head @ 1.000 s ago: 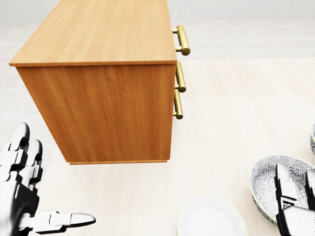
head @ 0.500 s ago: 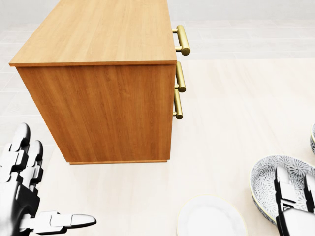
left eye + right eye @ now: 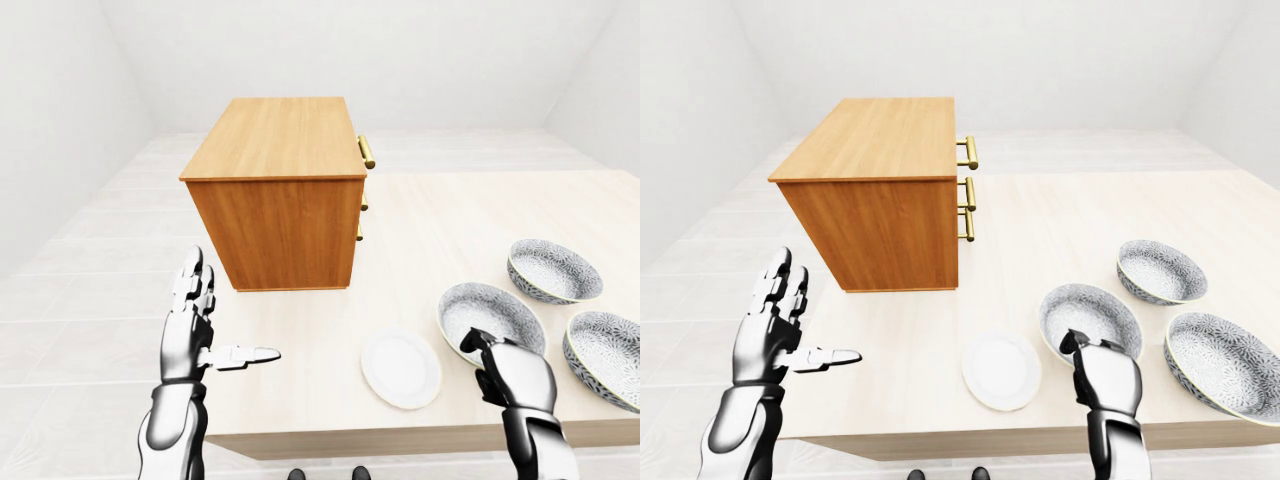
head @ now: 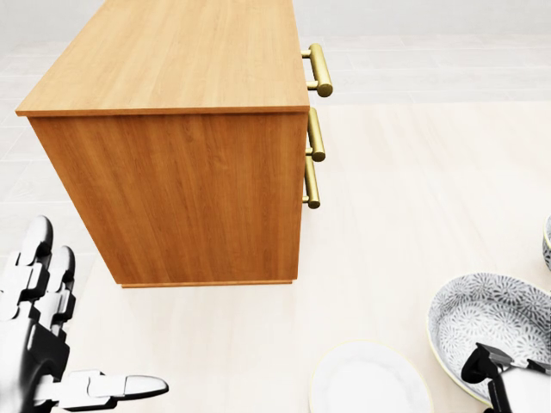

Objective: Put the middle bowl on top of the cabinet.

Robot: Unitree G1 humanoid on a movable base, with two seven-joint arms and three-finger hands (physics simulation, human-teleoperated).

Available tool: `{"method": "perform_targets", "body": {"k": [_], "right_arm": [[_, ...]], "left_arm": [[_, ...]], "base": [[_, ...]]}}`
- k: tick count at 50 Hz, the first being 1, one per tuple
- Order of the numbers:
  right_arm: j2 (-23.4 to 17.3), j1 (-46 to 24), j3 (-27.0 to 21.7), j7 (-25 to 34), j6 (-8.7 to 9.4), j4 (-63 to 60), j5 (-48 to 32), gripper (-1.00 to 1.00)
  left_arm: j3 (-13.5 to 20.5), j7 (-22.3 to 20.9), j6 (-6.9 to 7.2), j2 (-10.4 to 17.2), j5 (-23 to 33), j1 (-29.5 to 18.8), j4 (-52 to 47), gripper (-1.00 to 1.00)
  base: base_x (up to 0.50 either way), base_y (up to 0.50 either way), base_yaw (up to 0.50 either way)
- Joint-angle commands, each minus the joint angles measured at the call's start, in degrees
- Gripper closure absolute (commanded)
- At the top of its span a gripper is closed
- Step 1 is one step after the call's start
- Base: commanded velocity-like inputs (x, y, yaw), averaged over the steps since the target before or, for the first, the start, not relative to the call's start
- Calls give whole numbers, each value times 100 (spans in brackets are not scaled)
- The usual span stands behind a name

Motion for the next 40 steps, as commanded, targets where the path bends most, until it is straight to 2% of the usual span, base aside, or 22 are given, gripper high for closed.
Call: {"method": "perform_targets", "body": {"k": [1,7,17,18,19,22,26,40], "right_arm": [[35,61,-59,26,0,-123,7,36],[66,86,-92,61,0,-207,-15,55],[110,121,-152,138,0,-357,-26,76],[118,132,-163,158,0,-402,-19,91],[127,137,-172,175,0,-428,-20,98],[152,140,-192,202,0,-474,-26,100],[172,150,-217,220,0,-515,-45,100],[273,85,-358,594,0,-1064,43,100]], "left_arm": [[1,-1,33,-1,8,20,-64,-100],[4,-5,38,-5,14,18,-75,-100],[8,-12,62,-7,9,18,-109,-100],[7,-16,69,-7,6,25,-125,-100],[10,-18,65,-7,5,27,-125,-100],[21,-26,17,-8,-3,25,-72,-100],[37,-29,45,-4,-16,11,-81,-100],[50,-57,-53,-9,-35,29,11,-100]], "base": [[0,0,0],[0,0,0],[0,0,0],[0,0,0],[0,0,0],[0,0,0],[0,0,0],[0,0,0]]}}
